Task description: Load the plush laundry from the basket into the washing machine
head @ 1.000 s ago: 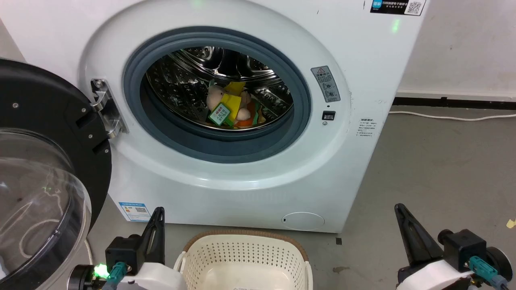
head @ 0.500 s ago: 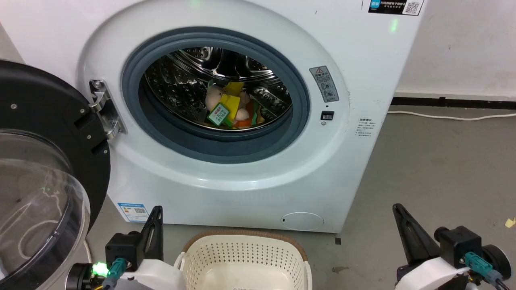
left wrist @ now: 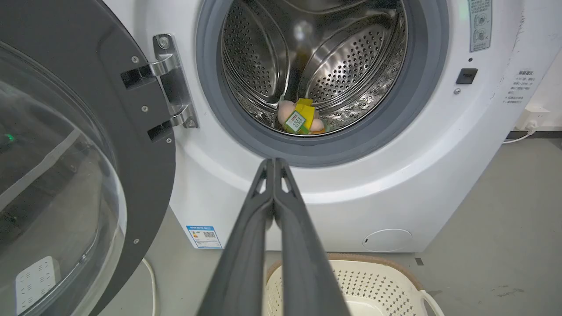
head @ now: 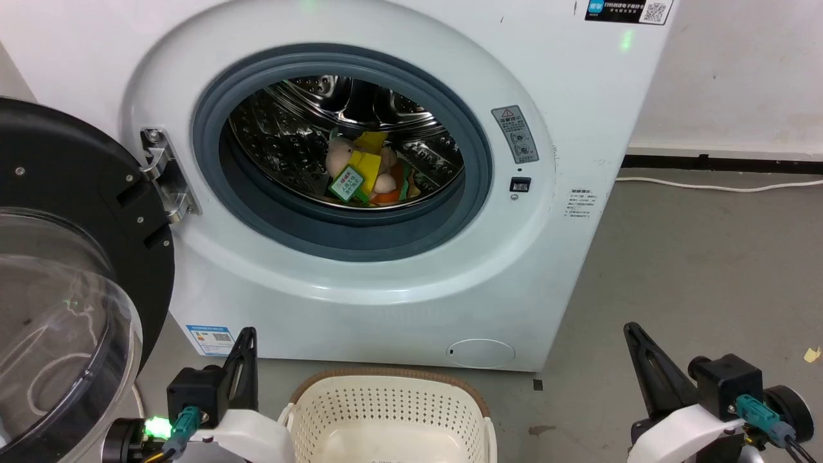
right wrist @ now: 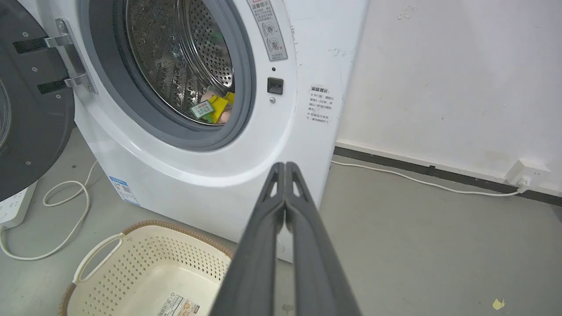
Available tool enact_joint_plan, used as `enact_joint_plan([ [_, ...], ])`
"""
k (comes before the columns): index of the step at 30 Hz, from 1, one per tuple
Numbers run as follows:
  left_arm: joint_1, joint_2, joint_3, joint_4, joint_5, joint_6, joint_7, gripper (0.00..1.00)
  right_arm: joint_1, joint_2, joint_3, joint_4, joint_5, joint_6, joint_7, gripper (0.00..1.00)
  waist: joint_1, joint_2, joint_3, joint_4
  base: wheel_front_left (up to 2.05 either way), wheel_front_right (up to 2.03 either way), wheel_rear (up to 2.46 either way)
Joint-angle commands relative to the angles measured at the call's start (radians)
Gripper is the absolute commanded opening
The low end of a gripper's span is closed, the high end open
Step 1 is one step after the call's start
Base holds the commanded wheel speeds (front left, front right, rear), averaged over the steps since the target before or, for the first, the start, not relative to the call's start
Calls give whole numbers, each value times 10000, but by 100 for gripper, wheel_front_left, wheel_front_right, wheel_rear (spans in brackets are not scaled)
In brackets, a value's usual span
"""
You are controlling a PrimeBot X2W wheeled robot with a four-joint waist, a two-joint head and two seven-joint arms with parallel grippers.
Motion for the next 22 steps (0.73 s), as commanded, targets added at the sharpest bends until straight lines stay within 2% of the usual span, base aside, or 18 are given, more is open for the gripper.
enact_joint_plan([
  [1, -165, -41, 89, -66, 132, -38, 91, 0, -113, -14, 7, -27, -61, -9, 51, 0, 0, 0, -1, -4, 0, 0, 0],
  [22, -174, -72, 135, -83, 185, -58, 145, 0, -131, -14, 11, -28, -80, -9, 105, 0, 0, 0, -2, -10, 0, 0, 0],
])
